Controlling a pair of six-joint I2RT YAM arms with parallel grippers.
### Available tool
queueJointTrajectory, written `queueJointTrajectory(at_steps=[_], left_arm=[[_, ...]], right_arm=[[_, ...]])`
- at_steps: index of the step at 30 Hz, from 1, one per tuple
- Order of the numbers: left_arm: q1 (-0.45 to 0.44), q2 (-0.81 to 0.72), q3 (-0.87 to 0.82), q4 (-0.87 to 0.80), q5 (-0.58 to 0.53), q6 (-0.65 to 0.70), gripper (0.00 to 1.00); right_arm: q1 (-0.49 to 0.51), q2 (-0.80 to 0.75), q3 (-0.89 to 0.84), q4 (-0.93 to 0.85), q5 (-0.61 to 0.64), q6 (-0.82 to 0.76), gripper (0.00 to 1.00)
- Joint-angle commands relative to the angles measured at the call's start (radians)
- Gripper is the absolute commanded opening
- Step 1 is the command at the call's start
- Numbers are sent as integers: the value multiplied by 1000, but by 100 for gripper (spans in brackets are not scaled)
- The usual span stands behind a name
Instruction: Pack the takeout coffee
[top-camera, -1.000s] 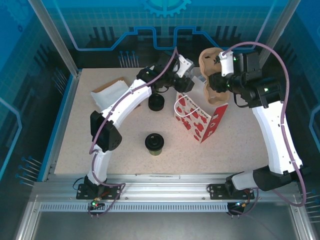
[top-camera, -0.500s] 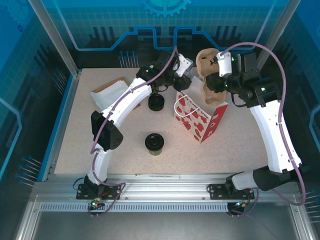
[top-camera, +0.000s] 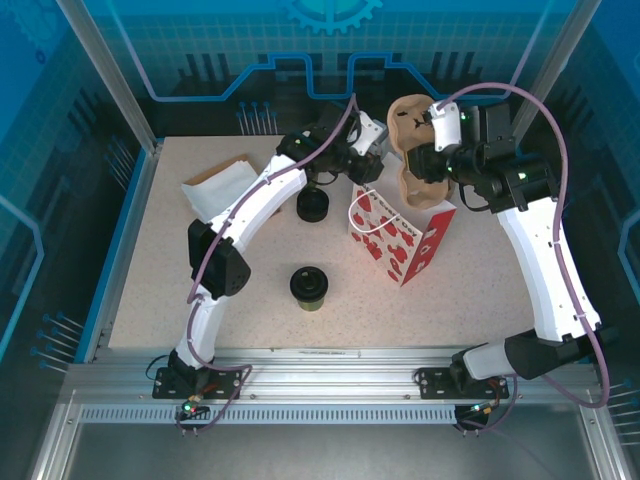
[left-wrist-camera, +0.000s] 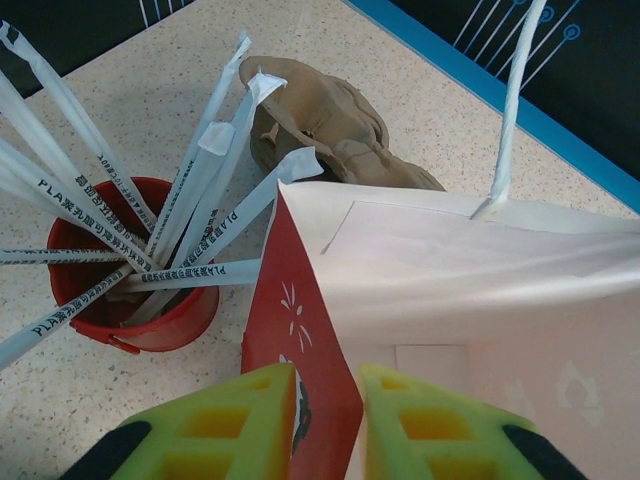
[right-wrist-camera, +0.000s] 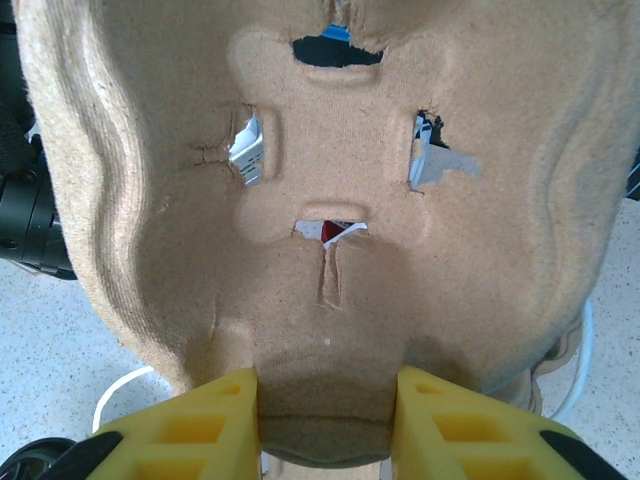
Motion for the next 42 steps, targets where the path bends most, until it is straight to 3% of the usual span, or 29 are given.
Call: queueJointTrajectory(at_steps=[1, 16, 29, 42], left_arm=[[12, 11, 44, -16, 29, -6, 21], [46, 0, 44, -28, 141, -34, 1], [64, -8, 45, -54, 191, -8, 0], [79, -15, 44, -73, 207, -1, 0]], right_arm=[[-18, 5, -11, 39, -24, -28, 33], [-68, -9, -145, 140, -237, -159, 34], [-103, -7, -221, 149, -329, -210, 34], [-91, -27, -240, 72, -281, -215, 33]])
